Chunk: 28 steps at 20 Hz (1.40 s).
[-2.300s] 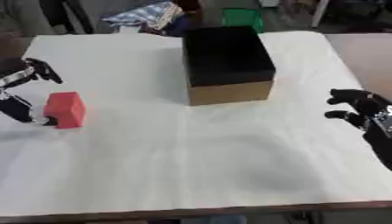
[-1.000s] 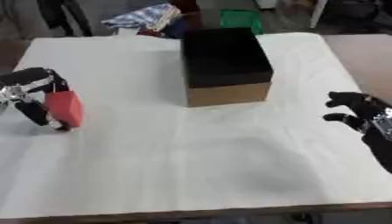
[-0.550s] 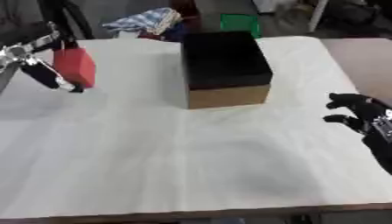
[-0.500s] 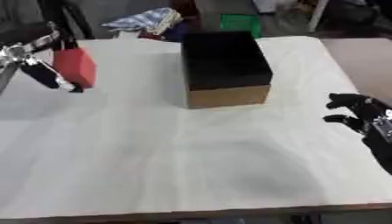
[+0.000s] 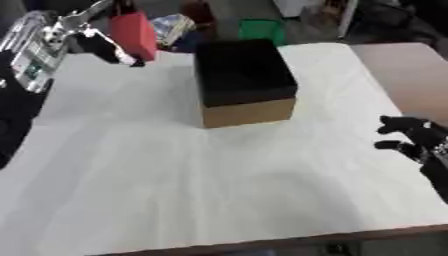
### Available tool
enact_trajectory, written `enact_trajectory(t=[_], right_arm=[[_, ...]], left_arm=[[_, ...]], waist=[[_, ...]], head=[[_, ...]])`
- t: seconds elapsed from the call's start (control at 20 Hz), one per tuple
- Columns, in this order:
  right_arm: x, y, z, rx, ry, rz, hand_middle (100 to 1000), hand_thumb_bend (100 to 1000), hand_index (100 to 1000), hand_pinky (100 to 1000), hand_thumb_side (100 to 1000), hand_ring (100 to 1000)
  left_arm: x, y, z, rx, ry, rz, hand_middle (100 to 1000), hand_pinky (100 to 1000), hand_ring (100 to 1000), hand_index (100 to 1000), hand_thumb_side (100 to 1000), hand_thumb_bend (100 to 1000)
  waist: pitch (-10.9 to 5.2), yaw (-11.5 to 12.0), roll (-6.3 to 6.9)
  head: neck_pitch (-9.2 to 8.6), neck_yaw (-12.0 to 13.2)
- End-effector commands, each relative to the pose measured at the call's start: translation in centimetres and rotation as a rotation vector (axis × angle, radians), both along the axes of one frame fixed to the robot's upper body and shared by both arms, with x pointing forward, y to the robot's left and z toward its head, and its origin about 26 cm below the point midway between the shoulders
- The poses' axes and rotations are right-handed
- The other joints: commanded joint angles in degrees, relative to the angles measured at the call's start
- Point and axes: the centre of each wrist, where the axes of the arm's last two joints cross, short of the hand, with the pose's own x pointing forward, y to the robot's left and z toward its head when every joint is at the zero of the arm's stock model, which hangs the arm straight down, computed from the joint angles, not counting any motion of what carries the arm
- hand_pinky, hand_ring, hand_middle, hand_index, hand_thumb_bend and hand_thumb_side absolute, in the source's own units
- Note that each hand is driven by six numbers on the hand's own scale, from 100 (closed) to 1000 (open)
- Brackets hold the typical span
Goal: Pick up objects on the table and place them in the box.
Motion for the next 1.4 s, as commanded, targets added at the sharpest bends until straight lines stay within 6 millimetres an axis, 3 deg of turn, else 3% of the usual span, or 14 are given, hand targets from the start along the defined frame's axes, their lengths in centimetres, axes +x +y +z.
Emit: enact_trajectory(t=[0.05,0.25,0.45,0.5,0.55,0.8,0.95,1.15,1.4], right_arm=[[0.2,0.1,0.9,-0.025,-0.022,0.033,714,100,828,776,763,1000],[0.3,0.4,1.1,-0.034,-0.027,0.055,714,100,828,777,765,1000],[0.5,0.8,1.4,-0.034,-0.034,0.073,714,100,828,777,765,1000],[0.5,0.9,1.4,-0.034,-0.036,0.078,714,100,828,777,766,1000],[0.5,1.0,1.5,-0.033,-0.038,0.082,714,100,828,777,764,1000],[0.6,1.2,1.6,-0.030,-0.042,0.092,714,100,828,777,766,1000],[0.6,1.2,1.6,-0.027,-0.042,0.093,714,100,828,777,766,1000],[0.6,1.2,1.6,-0.025,-0.042,0.090,714,100,828,777,766,1000],[0.6,1.1,1.6,-0.023,-0.044,0.083,715,100,828,777,764,1000]], left_arm=[[1.1,-2.1,1.5,-0.049,-0.066,0.028,190,582,429,331,163,700],[2.4,-5.5,0.8,-0.103,-0.088,0.039,203,580,439,342,155,700],[3.1,-7.6,-0.8,-0.095,-0.113,0.053,248,590,460,385,152,721],[3.2,-8.0,-1.4,-0.084,-0.119,0.053,292,601,470,407,127,921],[3.3,-8.4,-2.0,-0.070,-0.122,0.051,325,609,480,438,148,762],[3.6,-9.9,-6.0,0.011,-0.122,0.054,476,667,558,586,161,795],[3.8,-10.1,-7.9,0.066,-0.099,0.056,648,747,672,788,169,829],[3.7,-10.0,-8.5,0.132,-0.078,0.059,815,810,789,911,121,807],[3.6,-9.3,-7.7,0.098,-0.115,0.053,856,794,808,930,100,787]], waist=[[-0.26,-0.7,-0.09],[0.27,-2.0,0.23],[0.73,-2.8,0.27],[0.80,-2.9,0.24],[0.89,-3.1,0.18],[1.23,-3.8,-0.03],[1.35,-4.0,-0.15],[1.43,-3.8,-0.18],[1.39,-2.7,-0.44]], head=[[-1.42,0.4],[-1.95,0.2],[-2.52,0.2],[-2.60,0.2],[-2.67,0.2],[-3.00,0.4],[-3.23,0.5],[-3.39,0.2],[-3.29,-0.5]])
